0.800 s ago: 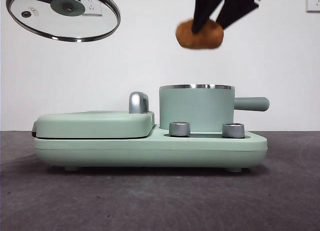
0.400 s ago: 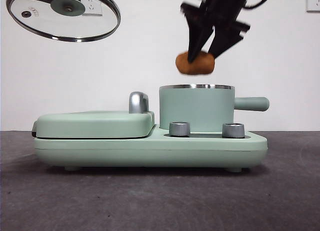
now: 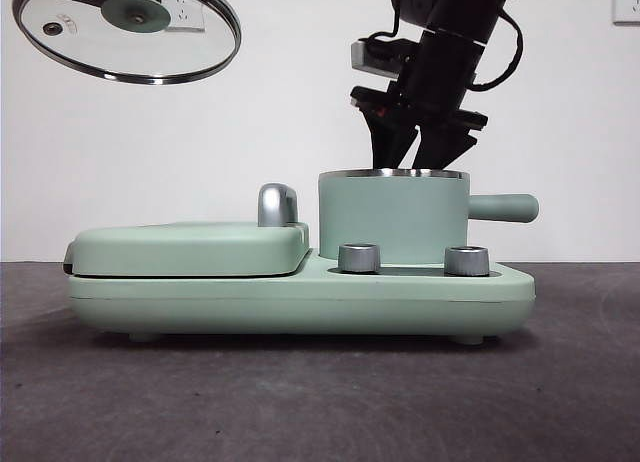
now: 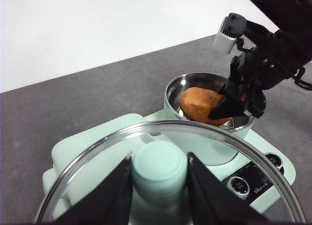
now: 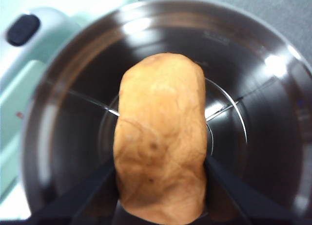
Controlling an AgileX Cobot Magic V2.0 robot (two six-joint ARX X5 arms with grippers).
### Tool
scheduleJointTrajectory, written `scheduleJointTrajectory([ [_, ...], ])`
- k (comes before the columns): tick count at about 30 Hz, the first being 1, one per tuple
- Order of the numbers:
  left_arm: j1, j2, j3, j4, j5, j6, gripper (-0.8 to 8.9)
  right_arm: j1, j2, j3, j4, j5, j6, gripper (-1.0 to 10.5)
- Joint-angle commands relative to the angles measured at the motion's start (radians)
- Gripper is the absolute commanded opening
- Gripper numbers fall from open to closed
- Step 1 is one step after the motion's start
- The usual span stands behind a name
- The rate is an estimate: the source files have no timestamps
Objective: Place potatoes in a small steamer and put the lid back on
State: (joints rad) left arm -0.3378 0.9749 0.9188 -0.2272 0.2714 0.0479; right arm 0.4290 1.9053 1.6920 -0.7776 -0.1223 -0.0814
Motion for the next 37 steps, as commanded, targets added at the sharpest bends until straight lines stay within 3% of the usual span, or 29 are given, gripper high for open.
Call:
scheduleJointTrajectory([
  [1, -0.003, 0.000, 0.015, 0.037, 0.005, -0.007, 0.15, 0.005, 0.036, 0.024, -0.001, 0.014, -0.014, 1.6],
  [4, -0.003, 0.000, 0.015, 0.037, 0.005, -0.007, 0.15, 0.005, 0.038, 0.024, 0.006, 0.019, -0.032, 1.8],
  [7, -0.003, 0.000, 0.015, 0.037, 0.005, -0.007, 0.15, 0.005, 0.035, 0.024, 0.029, 0.015, -0.039, 3.3],
  [17, -0.003, 0.000, 0.015, 0.037, 0.005, -0.006, 0.15, 0.005, -0.286, -0.003, -0.012, 0.014, -0.050, 3.3],
  [26, -0.003, 0.000, 0.015, 0.037, 0.005, -0.003, 0.15, -0.015, -0.788, -0.509, 0.123, 0.023, 0.010, 3.2],
  [37, -0.027, 0.020, 0.015, 0.121, 0.007, 0.020, 0.14, -0.013, -1.202, -0.807, 0.130, 0.026, 0.051, 2.5],
])
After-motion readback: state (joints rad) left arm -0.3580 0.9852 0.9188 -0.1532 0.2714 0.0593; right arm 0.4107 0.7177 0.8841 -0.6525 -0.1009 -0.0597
